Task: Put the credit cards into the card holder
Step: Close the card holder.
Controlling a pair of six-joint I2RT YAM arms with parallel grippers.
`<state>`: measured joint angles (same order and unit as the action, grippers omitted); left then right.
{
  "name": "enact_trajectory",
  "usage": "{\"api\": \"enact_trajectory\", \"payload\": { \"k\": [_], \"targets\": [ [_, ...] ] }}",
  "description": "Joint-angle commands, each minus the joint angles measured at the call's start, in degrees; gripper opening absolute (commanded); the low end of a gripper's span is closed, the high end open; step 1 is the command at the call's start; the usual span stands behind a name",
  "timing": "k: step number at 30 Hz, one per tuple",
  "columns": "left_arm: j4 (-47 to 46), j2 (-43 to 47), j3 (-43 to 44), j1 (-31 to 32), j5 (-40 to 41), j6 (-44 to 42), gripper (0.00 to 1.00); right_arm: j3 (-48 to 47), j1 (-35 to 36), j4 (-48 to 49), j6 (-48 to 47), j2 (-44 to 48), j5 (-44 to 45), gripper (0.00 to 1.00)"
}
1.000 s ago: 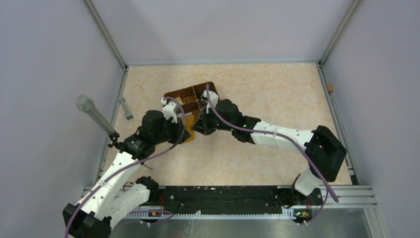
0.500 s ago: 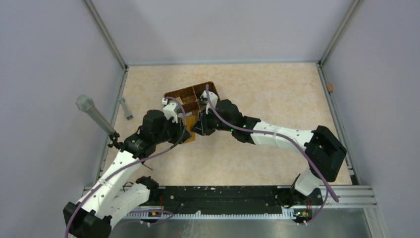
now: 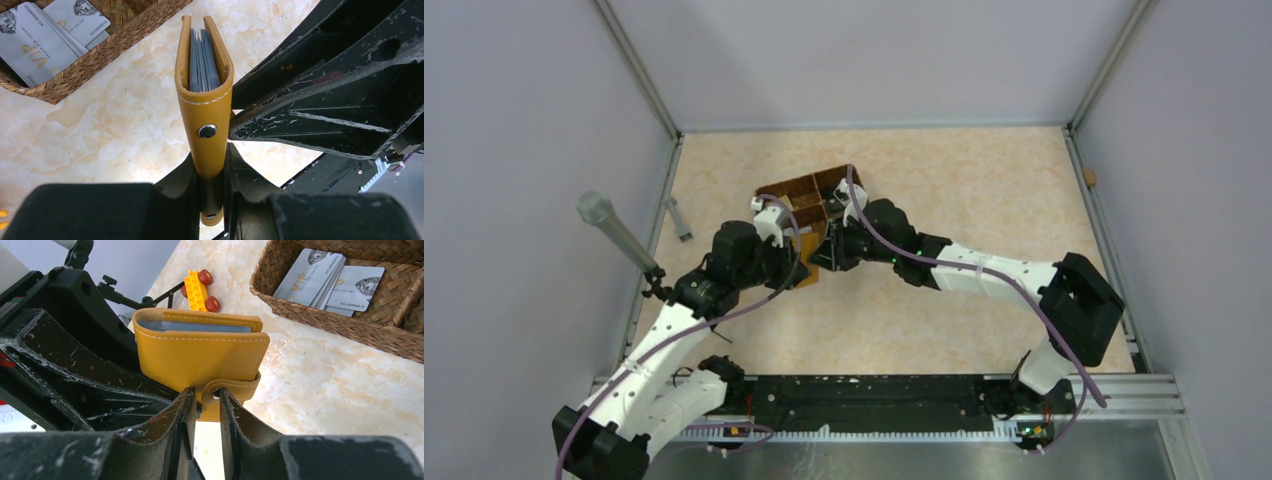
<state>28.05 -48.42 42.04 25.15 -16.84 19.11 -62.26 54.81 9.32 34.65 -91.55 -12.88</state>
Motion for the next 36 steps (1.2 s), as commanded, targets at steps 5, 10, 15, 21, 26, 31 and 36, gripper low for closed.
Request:
{"api": "enact_trajectory", "payload": {
  "k": [5,10,15,21,26,31,36],
  "targets": [
    [-6.33,-0.85,1.33,0.93,-7.60,0.05,0.00,-0.80,0.38,7.52,4.22,1.71,-4.01,0.17],
    [-6.42,-1.23,1.38,0.96,-8.18,0.05,0.00,-1.96,0.30,7.15,5.21,0.35,-4.94,0.05],
    [-6.51,-1.07,1.38,0.96,-8.32,0.11,0.00,-2.63,0.35,8.18,7.82,-1.67,-6.10,0.00],
    [-6.29,-0.63,1.25,0.95,-7.20,0.13,0.00,-0.08,0.43,9.64,9.63,-1.10,-4.70,0.00],
    [-4.93,-1.41,1.90,0.95,-5.03,1.12,0.00,-1.76,-0.14,3.11,3.83,4.22,1.21,0.09],
    [-5.11,-0.67,1.73,0.87,-4.26,1.19,0.00,-0.12,-3.86,-0.84,0.49,12.33,2.87,0.36],
    [-7.04,0.68,1.94,0.78,-6.98,1.30,0.00,5.99,-9.52,-0.70,-1.55,20.18,-1.82,0.60]
  ]
}}
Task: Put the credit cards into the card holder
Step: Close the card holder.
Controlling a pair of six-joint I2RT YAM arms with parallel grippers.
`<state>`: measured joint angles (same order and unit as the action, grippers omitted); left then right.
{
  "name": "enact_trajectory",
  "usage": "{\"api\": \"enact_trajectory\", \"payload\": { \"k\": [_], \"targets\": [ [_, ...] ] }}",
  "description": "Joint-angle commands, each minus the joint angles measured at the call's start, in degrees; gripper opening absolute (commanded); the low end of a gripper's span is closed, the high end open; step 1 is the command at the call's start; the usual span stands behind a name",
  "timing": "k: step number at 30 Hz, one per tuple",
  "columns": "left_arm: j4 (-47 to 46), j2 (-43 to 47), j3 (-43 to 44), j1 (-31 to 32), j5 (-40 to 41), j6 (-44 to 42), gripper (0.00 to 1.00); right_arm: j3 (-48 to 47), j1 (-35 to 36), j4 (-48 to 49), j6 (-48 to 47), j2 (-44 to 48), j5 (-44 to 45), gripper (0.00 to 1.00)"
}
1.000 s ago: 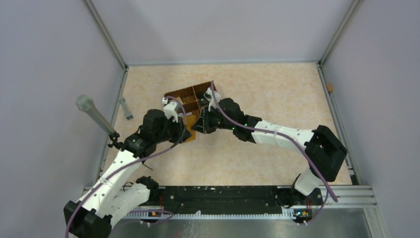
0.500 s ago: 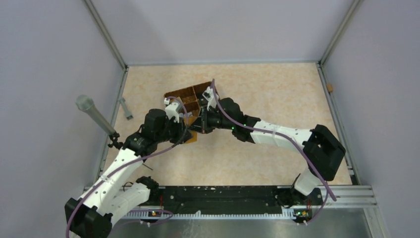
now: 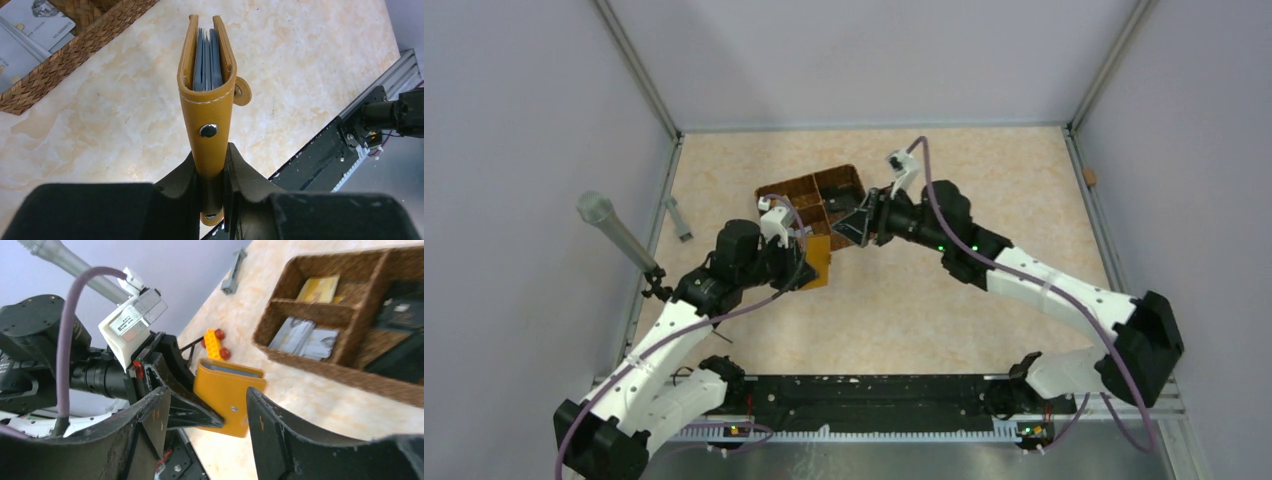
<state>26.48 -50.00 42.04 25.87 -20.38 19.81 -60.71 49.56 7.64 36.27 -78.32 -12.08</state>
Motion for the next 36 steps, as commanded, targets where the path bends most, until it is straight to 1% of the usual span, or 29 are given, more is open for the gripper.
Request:
{"api": "enact_trajectory", "payload": {
  "k": [1,4,7,11,14,18,20,25,28,32,36],
  "targets": [
    [-6.59,3.01,1.68,-0.06,-4.64,1.03,0.00,6.66,-5.77,2.80,-3.15,8.45,-5.64,0.63],
    [-10.94,5.13,0.63,-0.33,-9.57,3.40,0.00,15.16,-10.11,11.73,-1.58,13.03,-18.97,0.71],
    [-16.65,6.90,-0.14,-0.39,-15.81,7.67,0.00,21.41,-11.75,23.17,1.35,16.21,-30.39,0.76],
    [-24.07,9.23,-0.64,-0.39,-24.12,12.32,0.00,24.37,-11.76,35.37,7.31,15.98,-38.59,0.77],
    [-29.26,10.87,-1.10,-0.42,-28.63,15.12,0.00,24.68,-11.77,42.44,11.38,14.56,-40.70,0.77],
    [-32.90,10.94,-1.60,-0.40,-33.34,17.72,0.00,23.71,-11.67,52.46,16.40,11.54,-41.90,0.76],
    [-34.07,10.92,-2.05,-0.39,-34.73,18.50,0.00,22.60,-11.66,57.63,19.59,9.27,-42.90,0.74],
    [-35.68,10.88,-2.39,-0.42,-37.32,19.40,0.00,20.46,-11.38,64.31,23.63,4.86,-43.27,0.65],
    [-35.80,11.01,-2.47,-0.39,-37.88,19.41,0.00,19.55,-11.25,70.89,28.42,1.89,-43.61,0.62],
    [-35.55,10.80,-2.46,-0.39,-38.06,18.98,0.00,18.41,-10.59,73.23,29.61,-0.50,-43.59,0.55],
    [-35.12,10.31,-2.42,-0.40,-38.04,18.51,0.00,18.02,-10.25,72.70,29.40,-1.31,-43.03,0.52]
  ]
}}
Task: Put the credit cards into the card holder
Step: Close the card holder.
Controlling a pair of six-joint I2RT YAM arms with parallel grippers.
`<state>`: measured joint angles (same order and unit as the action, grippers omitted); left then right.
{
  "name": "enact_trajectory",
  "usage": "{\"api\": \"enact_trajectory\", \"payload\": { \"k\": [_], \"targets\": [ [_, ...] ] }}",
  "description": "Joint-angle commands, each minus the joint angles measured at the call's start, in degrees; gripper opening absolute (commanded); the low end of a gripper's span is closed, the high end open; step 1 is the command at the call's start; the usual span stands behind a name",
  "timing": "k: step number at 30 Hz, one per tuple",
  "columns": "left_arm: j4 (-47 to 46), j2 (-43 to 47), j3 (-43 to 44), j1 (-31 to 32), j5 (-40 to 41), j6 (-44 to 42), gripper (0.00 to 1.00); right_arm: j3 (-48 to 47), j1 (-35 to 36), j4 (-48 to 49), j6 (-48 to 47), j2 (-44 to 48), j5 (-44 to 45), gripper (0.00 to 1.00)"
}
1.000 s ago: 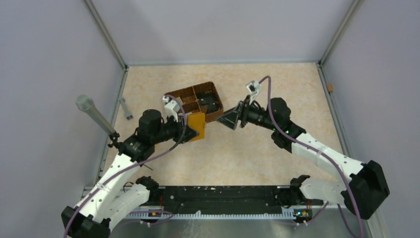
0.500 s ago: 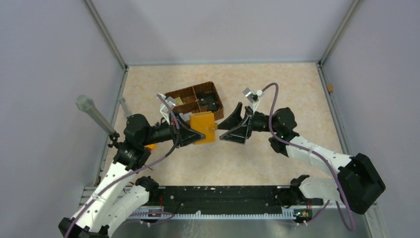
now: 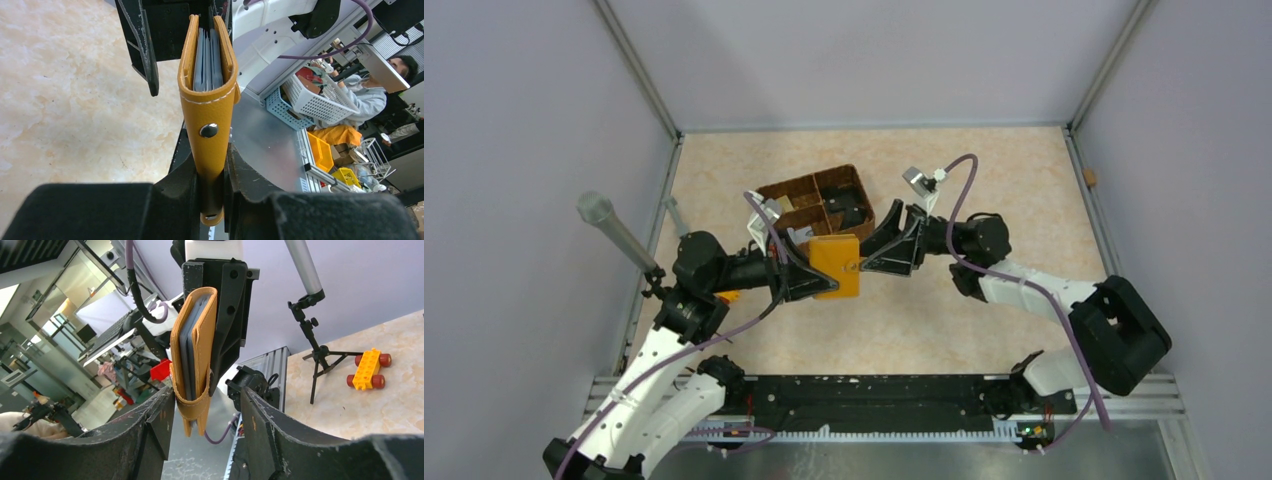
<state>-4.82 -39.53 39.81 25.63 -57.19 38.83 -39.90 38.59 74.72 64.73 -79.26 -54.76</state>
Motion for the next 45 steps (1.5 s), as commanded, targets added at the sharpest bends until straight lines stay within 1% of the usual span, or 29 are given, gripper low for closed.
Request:
{"api": "enact_trajectory", "payload": {
  "k": [1,6,10,13,20,32,39,45],
  "targets": [
    [-3.80,-0.17,-0.25,-0.20,-1.11,-0.56,0.00,-3.00,0.89,5.05,0.67,-0.55,-0.42,0.51],
    [-3.67,-0.59,0.00,-0.18,-0.80,-0.70,0.00,-3.84,1.74,2.07,-0.87,-1.64,-0.53,0.48],
    [-3.40,-1.04,-0.12,-0.14,-0.81,-1.06,0.00,-4.71,2.14,2.34,-0.30,-2.68,-0.02,0.47],
    [-3.33,-1.13,-0.08,-0.16,-0.64,-1.21,0.00,-5.14,2.37,1.58,-0.41,-3.51,0.18,0.43],
    [-2.93,-1.53,0.00,-0.14,-0.09,-1.43,0.00,-5.02,2.55,2.88,1.00,-5.85,0.06,0.39],
    [-1.39,-2.11,0.04,-0.19,1.33,-2.31,0.00,-5.28,2.63,1.95,0.85,-6.42,0.57,0.42],
    [-0.25,-2.41,0.15,-0.14,2.36,-3.01,0.00,-5.34,3.03,0.84,-0.10,-6.29,0.71,0.47],
    [0.37,-2.47,0.33,-0.14,3.25,-3.27,0.00,-5.23,3.16,0.21,-0.78,-6.15,0.89,0.48]
  ]
}}
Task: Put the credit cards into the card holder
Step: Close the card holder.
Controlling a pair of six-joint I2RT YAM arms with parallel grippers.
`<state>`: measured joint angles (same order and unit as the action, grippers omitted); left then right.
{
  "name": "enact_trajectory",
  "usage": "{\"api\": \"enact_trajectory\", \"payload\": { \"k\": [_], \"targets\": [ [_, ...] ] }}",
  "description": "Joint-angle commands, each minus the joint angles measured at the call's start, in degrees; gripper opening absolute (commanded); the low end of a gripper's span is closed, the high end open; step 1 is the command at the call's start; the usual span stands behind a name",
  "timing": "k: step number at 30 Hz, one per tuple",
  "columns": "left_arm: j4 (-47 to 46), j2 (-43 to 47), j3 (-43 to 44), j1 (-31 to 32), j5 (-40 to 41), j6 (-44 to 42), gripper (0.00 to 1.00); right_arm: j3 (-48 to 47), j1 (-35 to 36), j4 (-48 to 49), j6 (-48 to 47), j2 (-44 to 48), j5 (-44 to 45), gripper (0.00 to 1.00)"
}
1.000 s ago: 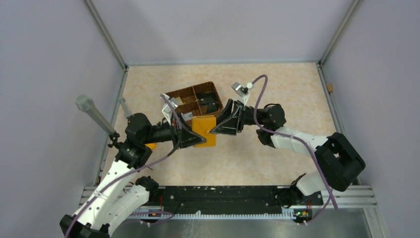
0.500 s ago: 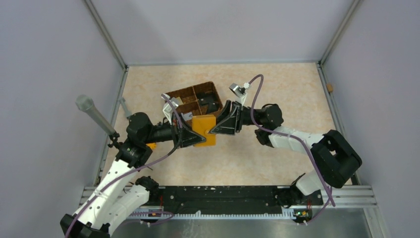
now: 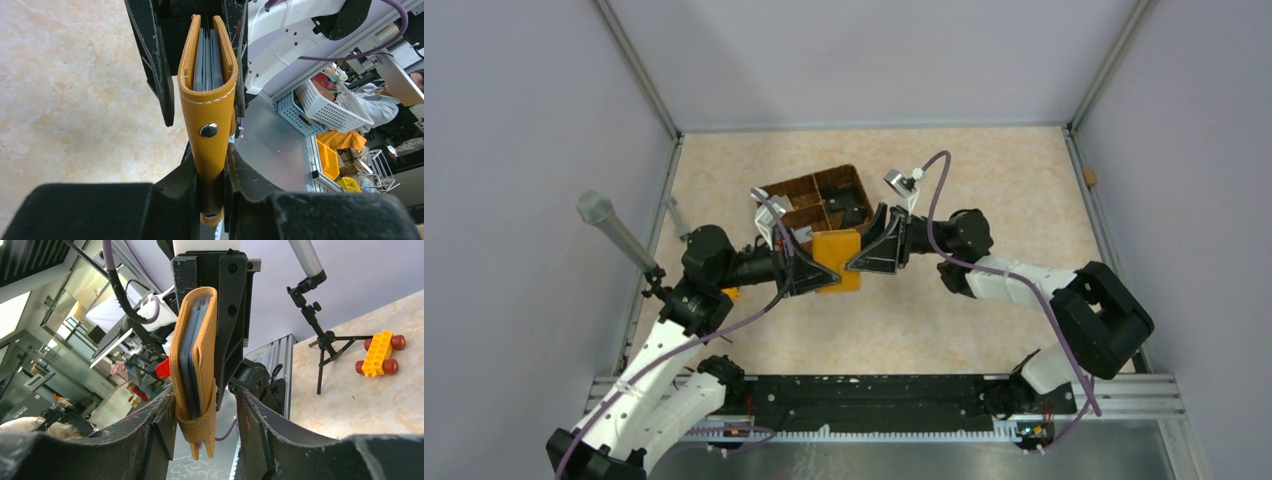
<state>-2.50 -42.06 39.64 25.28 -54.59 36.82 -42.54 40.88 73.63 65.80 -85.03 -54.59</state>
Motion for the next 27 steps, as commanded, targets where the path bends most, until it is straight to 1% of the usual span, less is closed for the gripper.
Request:
{"api": "enact_trajectory", "payload": {
  "k": [1,8,17,27],
  "targets": [
    [-1.79,0.08,0.48,0.21,0.75,-1.37,0.00,-2.55,0.86,1.58,-1.80,-0.39,0.71,0.48],
    [-1.40,-0.06,0.47,0.21,1.24,-1.49,0.00,-2.74,0.88,1.71,-1.83,0.10,1.08,0.50],
    [-1.36,-0.13,0.47,0.17,1.15,-1.49,0.00,-2.63,0.89,0.39,-3.03,-0.36,1.58,0.44],
    [-1.28,-0.91,0.18,0.21,0.28,-2.01,0.00,-3.91,1.36,1.96,-2.29,-2.02,2.12,0.44]
  ]
}}
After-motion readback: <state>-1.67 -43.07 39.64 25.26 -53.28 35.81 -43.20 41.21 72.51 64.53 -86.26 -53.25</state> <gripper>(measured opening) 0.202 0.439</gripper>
